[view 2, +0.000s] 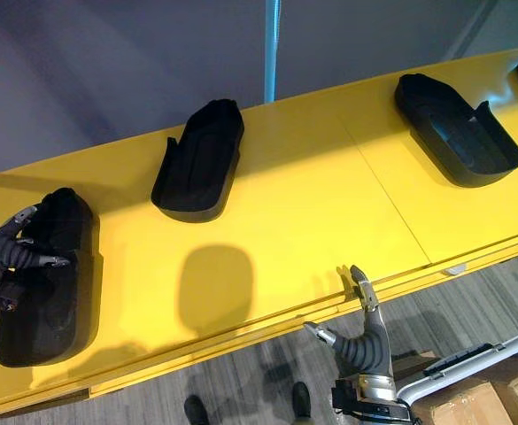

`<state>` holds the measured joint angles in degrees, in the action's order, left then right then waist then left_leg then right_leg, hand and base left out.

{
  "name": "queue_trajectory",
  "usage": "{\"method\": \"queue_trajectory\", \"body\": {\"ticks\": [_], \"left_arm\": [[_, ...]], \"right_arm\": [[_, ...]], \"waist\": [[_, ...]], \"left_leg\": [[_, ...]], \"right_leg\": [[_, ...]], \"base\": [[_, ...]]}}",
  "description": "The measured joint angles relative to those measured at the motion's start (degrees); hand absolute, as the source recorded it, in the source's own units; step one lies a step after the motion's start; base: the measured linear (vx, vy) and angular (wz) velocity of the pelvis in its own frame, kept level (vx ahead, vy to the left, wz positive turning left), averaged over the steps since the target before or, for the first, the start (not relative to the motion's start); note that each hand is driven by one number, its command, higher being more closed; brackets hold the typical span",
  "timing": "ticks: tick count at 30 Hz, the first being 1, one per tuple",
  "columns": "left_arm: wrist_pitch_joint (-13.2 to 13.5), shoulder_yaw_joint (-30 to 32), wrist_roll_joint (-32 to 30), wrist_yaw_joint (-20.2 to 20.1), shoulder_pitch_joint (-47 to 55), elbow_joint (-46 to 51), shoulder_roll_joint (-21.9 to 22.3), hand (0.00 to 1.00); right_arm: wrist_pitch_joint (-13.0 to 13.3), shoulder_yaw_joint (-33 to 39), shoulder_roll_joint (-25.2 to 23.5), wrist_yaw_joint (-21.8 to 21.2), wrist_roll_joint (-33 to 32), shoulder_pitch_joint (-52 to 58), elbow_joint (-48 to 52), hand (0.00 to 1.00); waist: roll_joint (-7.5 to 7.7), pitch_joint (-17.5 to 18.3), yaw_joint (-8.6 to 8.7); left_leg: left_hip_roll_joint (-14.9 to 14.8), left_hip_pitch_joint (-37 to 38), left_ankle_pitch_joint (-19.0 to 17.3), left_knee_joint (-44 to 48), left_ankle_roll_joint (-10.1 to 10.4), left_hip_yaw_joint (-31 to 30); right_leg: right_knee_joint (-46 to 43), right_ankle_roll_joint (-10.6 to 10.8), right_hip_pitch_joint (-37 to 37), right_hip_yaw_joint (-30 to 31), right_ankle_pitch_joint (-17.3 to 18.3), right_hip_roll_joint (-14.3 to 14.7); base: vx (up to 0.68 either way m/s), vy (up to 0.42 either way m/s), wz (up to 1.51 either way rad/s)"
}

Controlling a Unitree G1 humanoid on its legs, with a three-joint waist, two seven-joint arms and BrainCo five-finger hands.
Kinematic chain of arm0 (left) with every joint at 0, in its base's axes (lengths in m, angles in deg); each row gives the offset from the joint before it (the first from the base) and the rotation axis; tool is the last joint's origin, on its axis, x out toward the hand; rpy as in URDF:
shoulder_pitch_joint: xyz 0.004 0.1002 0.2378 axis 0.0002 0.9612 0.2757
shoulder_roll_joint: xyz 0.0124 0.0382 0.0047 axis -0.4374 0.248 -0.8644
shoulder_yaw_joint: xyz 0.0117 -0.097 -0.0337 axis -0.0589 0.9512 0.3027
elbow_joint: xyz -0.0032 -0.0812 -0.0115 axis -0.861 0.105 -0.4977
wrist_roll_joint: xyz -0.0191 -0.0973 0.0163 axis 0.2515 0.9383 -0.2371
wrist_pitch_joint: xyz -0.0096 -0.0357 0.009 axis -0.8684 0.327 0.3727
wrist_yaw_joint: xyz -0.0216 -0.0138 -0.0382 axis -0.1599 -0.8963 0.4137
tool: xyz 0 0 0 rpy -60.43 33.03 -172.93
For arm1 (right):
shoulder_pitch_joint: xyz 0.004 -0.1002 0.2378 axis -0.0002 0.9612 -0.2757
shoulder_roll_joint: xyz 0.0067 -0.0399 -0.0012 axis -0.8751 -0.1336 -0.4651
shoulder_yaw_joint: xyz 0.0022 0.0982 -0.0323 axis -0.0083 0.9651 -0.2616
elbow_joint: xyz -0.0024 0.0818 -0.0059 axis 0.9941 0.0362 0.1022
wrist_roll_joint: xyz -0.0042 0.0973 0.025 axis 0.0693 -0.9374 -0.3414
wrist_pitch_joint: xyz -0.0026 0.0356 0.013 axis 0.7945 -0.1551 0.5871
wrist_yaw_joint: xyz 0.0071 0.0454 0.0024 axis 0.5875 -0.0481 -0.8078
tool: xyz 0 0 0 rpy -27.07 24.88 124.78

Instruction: Walk over and take plastic housings, then place them on the shelf

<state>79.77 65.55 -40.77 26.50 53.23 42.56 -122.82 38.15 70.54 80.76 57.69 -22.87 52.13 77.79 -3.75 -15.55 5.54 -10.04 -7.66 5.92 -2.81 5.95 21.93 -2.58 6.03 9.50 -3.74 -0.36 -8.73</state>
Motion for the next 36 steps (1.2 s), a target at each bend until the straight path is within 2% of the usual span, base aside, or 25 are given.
{"method": "queue_trajectory", "body": {"ticks": [2,3,4,6,7,8,9,11,12,14,15,17,20,23,26,31,36], "left_arm": [[1.19,0.90,6.51,1.41,0.35,3.42,2.70,0.00],[3.41,1.86,11.92,3.09,0.33,7.61,6.13,0.00],[4.57,2.37,13.48,3.93,0.34,9.55,7.68,1.00],[8.73,5.33,19.18,7.36,0.01,19.47,13.86,1.00],[9.10,5.59,19.49,7.71,-0.03,20.84,14.55,1.00],[10.73,6.28,19.50,9.09,0.00,26.26,17.44,1.00],[11.69,6.41,19.21,9.55,0.17,28.98,18.96,1.00],[14.64,6.10,15.91,9.97,4.10,39.94,26.38,1.00],[15.30,5.74,14.90,9.98,5.62,42.65,28.59,1.00],[17.50,1.93,10.63,10.25,13.84,49.97,37.73,1.00],[17.62,0.28,10.06,10.26,16.26,50.76,40.09,1.00],[17.41,-6.46,7.67,10.59,26.51,50.97,47.48,1.00],[16.73,-8.91,4.09,11.02,36.68,49.98,52.75,1.00],[16.33,-8.74,-0.58,11.10,42.27,49.51,53.66,1.00],[16.16,-8.36,-2.72,10.93,43.75,47.84,54.11,1.00],[15.49,-7.41,-2.73,9.29,45.55,45.88,54.45,1.00],[14.90,-4.56,-2.79,8.91,45.42,43.18,54.31,1.00]], "right_arm": [[0.00,0.49,0.00,-0.01,0.02,0.05,-0.35,0.00],[0.00,0.69,0.06,-0.01,0.01,0.01,-0.92,0.00],[0.00,0.71,0.05,-0.01,0.01,-0.06,-1.09,0.00],[0.00,0.71,0.04,0.00,0.00,-0.18,-1.24,0.00],[0.00,0.73,0.03,0.00,0.00,-0.18,-1.27,0.00],[0.01,0.84,-0.01,0.01,0.00,-0.14,-1.46,0.00],[0.01,0.93,-0.03,0.01,0.00,-0.09,-1.54,0.00],[0.00,0.99,-0.23,-0.05,0.01,-0.02,-2.29,0.00],[-0.02,1.03,-0.50,-0.04,0.01,-0.02,-2.33,0.00],[-0.04,1.02,-1.90,-0.04,0.02,-0.17,-2.31,0.00],[-0.10,1.02,-1.96,-0.04,0.02,-0.14,-2.32,0.00],[-0.55,1.02,-1.99,-0.03,0.02,0.22,-2.32,0.00],[-0.66,1.03,-1.98,-0.03,0.01,1.37,-2.27,0.00],[-0.66,1.06,-1.97,0.02,0.01,3.06,-2.01,0.00],[-0.66,1.05,-1.96,0.12,0.06,4.82,-1.87,0.00],[-0.70,0.99,-1.95,0.29,0.54,5.64,-2.04,0.00],[-0.90,0.96,-1.95,1.01,2.02,5.83,-2.04,0.00]], "waist": [[-0.01,-0.01,-0.27],[-0.02,-0.01,-0.34],[-0.03,-0.02,-0.33],[-0.02,0.00,-0.18],[-0.03,0.01,-0.18],[-0.08,0.02,-0.02],[-0.08,0.02,-0.03],[-0.28,0.19,-0.01],[-0.43,0.18,-0.03],[-0.94,0.36,-0.12],[-1.13,0.48,-0.11],[-1.73,0.97,-0.09],[-1.94,1.19,-0.23],[-1.85,1.93,-0.97],[-1.69,2.54,-1.61],[-1.73,2.78,-1.83],[-1.61,2.87,-3.01]], "left_leg": [[0.02,0.28,0.03,-0.06,0.02,-0.24],[0.07,0.87,0.27,-0.54,0.07,-0.46],[0.11,1.12,0.42,-0.83,0.11,-0.51],[0.14,1.33,0.92,-1.40,0.03,-0.97],[0.14,1.37,0.98,-1.44,0.01,-1.06],[0.14,1.56,1.05,-1.52,-0.01,-1.43],[0.14,1.81,1.07,-1.59,0.00,-1.53],[0.16,3.49,1.08,-2.08,0.01,-1.75],[0.16,3.71,1.08,-2.08,0.01,-1.80],[0.16,3.90,1.09,-2.09,-0.01,-2.08],[0.16,3.92,1.10,-2.10,-0.03,-2.33],[0.14,3.91,1.24,-2.12,-0.15,-3.37],[0.02,3.83,1.54,-2.13,-0.11,-5.08],[-0.01,3.05,1.93,-2.12,0.07,-6.64],[0.00,2.60,2.38,-2.12,0.10,-8.37],[-0.03,1.30,3.44,-2.13,0.00,-11.16],[-0.16,-0.46,4.20,-2.14,-0.33,-12.74]], "right_leg": [[0.24,0.03,-0.52,-0.16,-0.10,0.00],[0.34,0.03,-1.13,-0.34,-0.09,0.01],[0.47,0.03,-1.37,-0.40,-0.09,0.04],[0.59,0.04,-1.63,-0.73,-0.09,0.17],[0.60,0.04,-1.71,-0.80,-0.08,0.18],[0.69,0.04,-2.13,-1.25,-0.08,0.19],[0.84,0.04,-2.49,-1.42,-0.08,0.20],[1.19,0.04,-4.27,-1.54,-0.02,0.27],[1.24,0.05,-4.55,-1.58,0.00,0.27],[1.51,0.13,-5.06,-1.75,0.10,0.30],[1.54,0.16,-5.24,-1.91,0.14,0.31],[1.41,0.43,-5.84,-2.97,0.58,0.30],[1.25,0.68,-6.84,-4.47,1.11,0.39],[1.11,0.92,-7.12,-5.88,1.23,0.44],[1.02,0.91,-7.79,-7.52,1.27,0.50],[0.35,0.91,-8.04,-10.03,1.56,0.64],[-1.07,1.18,-6.56,-11.17,2.61,0.71]], "base": [[-0.02,0.008,0.06],[-0.02,0.013,0.07],[-0.03,0.016,0.06],[-0.02,0.007,0.06],[-0.02,0.001,0.11],[0.00,0.002,0.09],[0.00,0.008,0.10],[0.01,0.018,0.05],[0.00,0.017,0.03],[-0.02,0.008,0.06],[-0.02,0.004,0.14],[-0.03,0.003,0.21],[-0.03,0.000,0.26],[-0.03,0.006,0.26],[-0.01,0.010,0.28],[-0.04,0.008,0.27],[-0.07,0.006,0.15]]}}
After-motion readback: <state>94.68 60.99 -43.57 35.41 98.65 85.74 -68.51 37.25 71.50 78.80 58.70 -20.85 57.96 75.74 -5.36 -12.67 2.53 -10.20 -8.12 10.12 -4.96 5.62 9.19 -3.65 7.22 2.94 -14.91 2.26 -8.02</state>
